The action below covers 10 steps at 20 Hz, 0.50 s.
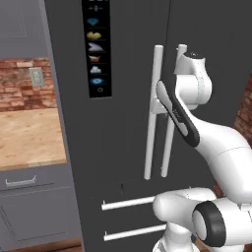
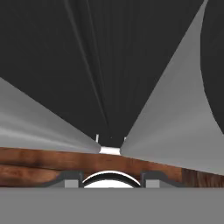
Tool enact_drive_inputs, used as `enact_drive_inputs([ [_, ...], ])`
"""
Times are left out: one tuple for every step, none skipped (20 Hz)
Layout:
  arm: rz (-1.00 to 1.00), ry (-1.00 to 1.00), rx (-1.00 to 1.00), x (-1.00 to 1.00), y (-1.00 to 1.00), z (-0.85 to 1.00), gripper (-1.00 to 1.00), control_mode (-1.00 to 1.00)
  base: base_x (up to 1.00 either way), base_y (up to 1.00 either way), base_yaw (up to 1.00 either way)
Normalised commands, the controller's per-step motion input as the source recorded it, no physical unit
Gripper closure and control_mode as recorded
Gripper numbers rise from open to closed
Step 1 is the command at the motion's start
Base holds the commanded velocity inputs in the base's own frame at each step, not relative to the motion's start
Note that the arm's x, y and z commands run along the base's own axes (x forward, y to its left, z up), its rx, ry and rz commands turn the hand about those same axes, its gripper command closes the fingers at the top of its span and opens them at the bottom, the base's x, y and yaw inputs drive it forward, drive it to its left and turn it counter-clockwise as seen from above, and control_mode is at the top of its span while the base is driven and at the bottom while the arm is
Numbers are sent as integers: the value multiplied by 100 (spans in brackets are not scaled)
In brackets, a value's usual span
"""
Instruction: Retrieve the sausage and cheese from the fridge and place them on the cutting board on the counter.
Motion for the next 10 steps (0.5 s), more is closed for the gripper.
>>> enact_drive_inputs([
  [0,0,0,0,0,0,-100,100,0,0,0],
  [0,0,0,0,0,0,-100,100,-12,0,0],
  [0,0,0,0,0,0,-100,100,-31,0,0],
  [0,0,0,0,0,0,-100,100,-51,0,0],
  [0,0,0,0,0,0,-100,100,-68,0,0],
  [0,0,0,0,0,0,-100,100,-69,0,0],
  [0,0,0,0,0,0,-100,100,-69,0,0],
  [0,0,0,0,0,0,-100,100,-68,0,0],
  [0,0,0,0,0,0,-100,100,-46,0,0],
  [0,0,0,0,0,0,-100,100,-41,0,0],
])
